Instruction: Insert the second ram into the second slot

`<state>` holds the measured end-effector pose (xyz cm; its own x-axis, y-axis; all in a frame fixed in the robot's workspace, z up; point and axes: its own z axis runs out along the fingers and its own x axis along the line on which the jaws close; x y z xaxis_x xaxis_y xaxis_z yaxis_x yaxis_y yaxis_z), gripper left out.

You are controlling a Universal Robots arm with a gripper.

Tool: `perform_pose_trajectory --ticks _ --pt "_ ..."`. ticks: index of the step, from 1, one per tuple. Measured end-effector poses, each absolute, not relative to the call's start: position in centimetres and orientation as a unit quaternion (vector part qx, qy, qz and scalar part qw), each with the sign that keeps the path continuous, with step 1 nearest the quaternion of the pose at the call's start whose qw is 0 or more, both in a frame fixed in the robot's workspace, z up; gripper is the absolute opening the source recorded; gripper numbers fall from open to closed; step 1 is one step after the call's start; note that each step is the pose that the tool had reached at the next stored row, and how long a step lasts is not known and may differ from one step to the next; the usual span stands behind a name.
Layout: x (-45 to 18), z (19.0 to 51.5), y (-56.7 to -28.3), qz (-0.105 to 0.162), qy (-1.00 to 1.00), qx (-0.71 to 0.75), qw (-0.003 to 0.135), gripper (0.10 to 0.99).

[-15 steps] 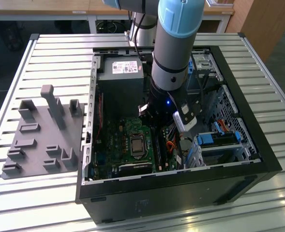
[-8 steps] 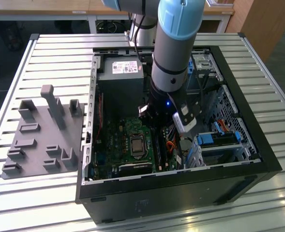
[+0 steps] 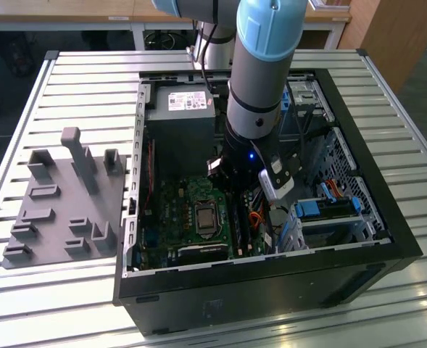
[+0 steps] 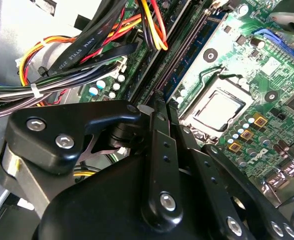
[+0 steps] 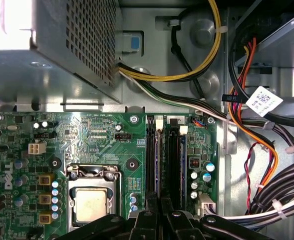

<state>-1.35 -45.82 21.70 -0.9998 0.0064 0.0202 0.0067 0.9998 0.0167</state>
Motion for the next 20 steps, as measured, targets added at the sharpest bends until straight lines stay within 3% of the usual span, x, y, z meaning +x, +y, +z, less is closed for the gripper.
perform_pose_trajectory --ticks 20 --pt "-1.28 21.57 -45.85 -0.008 -1.0 -0.011 0.011 0.137"
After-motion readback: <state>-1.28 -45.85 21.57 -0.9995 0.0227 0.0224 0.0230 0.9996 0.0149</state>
